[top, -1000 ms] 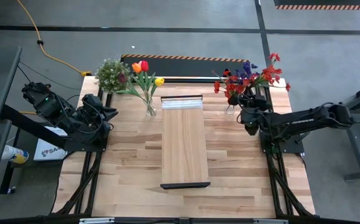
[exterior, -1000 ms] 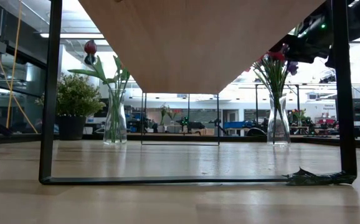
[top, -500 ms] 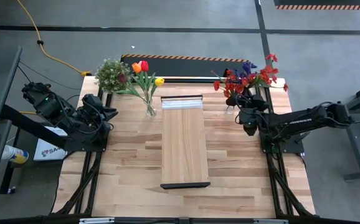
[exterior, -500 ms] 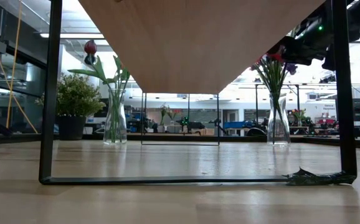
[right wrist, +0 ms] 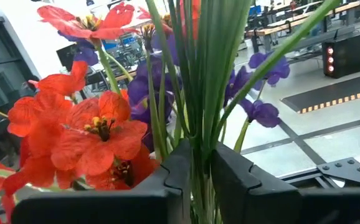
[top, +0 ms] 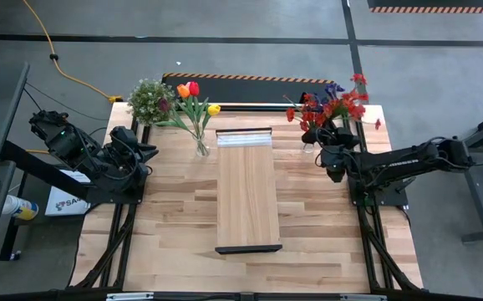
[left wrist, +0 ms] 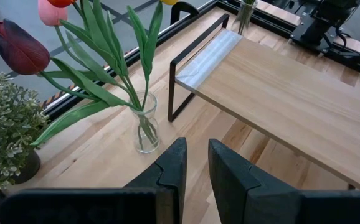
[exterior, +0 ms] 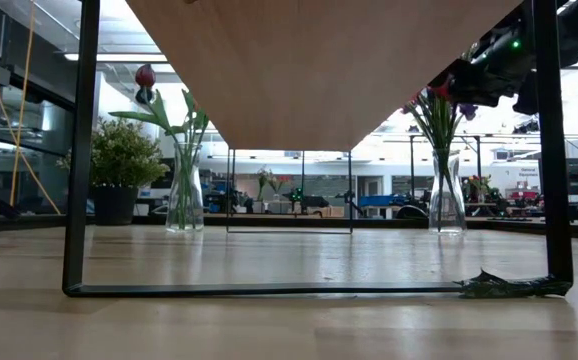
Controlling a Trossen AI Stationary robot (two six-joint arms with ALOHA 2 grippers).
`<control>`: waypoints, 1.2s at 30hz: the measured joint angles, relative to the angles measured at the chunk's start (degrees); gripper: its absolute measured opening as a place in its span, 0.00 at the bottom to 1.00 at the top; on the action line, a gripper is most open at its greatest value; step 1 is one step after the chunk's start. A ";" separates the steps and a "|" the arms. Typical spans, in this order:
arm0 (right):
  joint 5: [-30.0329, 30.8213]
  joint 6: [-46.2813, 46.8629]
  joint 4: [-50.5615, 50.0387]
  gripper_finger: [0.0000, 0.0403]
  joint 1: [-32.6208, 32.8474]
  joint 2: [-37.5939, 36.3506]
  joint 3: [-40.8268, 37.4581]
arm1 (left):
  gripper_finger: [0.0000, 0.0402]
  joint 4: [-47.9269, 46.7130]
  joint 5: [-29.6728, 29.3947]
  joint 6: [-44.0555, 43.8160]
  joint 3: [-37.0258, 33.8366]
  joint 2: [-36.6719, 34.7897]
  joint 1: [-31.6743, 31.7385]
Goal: Pick and place flowers into a vace then onto a shelf
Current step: Put the orange flowers into the right transparent vase
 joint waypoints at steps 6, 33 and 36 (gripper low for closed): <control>-1.19 0.01 0.00 0.19 0.00 -0.25 0.00 | 0.25 -0.02 0.00 0.00 0.00 -0.01 0.00; -17.76 -15.84 -0.04 0.43 0.00 -16.52 -0.02 | 0.25 0.00 0.02 -0.02 0.00 0.02 0.00; -19.80 -16.54 -0.73 0.44 0.00 -17.42 -0.02 | 0.25 0.00 0.02 -0.02 0.00 0.00 0.00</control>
